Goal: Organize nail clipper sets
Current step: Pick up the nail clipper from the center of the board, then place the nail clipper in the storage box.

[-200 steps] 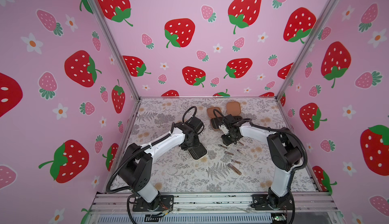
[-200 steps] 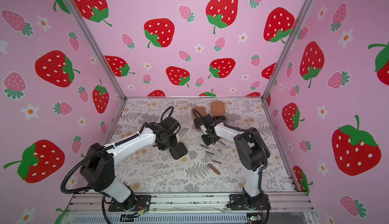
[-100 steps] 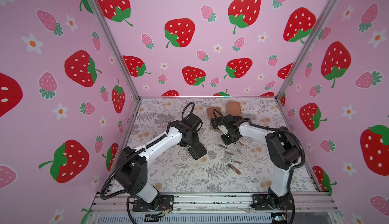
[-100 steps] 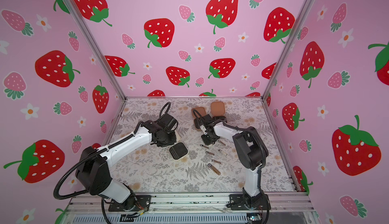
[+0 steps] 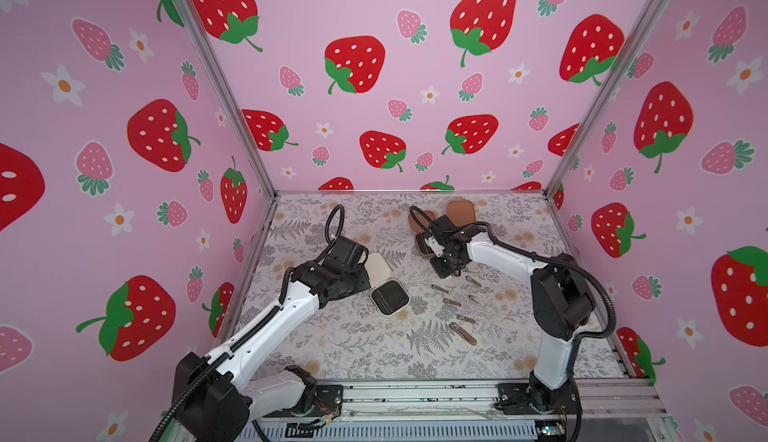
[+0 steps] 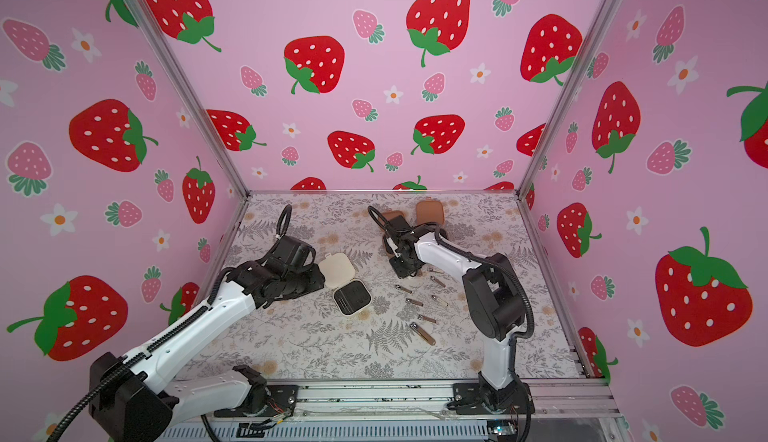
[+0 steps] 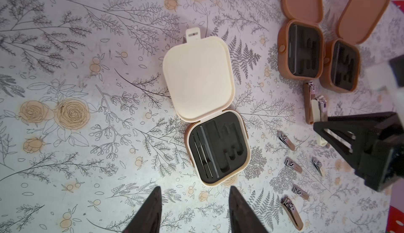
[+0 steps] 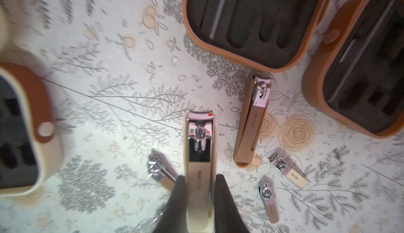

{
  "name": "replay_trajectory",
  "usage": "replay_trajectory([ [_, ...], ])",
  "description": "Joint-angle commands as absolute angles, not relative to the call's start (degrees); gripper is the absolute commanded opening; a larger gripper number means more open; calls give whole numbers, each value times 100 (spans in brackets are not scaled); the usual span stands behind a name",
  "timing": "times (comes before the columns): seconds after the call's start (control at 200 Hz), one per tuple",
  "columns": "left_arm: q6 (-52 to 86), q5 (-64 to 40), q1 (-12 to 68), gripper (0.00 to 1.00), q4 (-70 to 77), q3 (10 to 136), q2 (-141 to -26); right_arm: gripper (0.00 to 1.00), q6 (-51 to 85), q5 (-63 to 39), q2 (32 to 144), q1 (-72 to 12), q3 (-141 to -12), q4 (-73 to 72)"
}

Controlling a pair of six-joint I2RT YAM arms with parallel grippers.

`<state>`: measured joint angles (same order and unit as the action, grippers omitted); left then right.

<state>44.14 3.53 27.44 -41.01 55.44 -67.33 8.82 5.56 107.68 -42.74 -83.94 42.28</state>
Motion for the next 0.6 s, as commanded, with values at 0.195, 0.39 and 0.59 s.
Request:
replay_trajectory([
  [0.195,4140,-1060,1625,44,-3422,4621,-6223,8,2078,297,11017,-5370,-9396,5052],
  [0.39,4006,-1220,1503,44,-3471,4453,-6094,9,2370,174,11757,-5944,-10156,5027],
  [0.59,4008,-1266,1494,44,-3356,4318,-5969,8,2528,0,12259,-6051,-10441,4933],
])
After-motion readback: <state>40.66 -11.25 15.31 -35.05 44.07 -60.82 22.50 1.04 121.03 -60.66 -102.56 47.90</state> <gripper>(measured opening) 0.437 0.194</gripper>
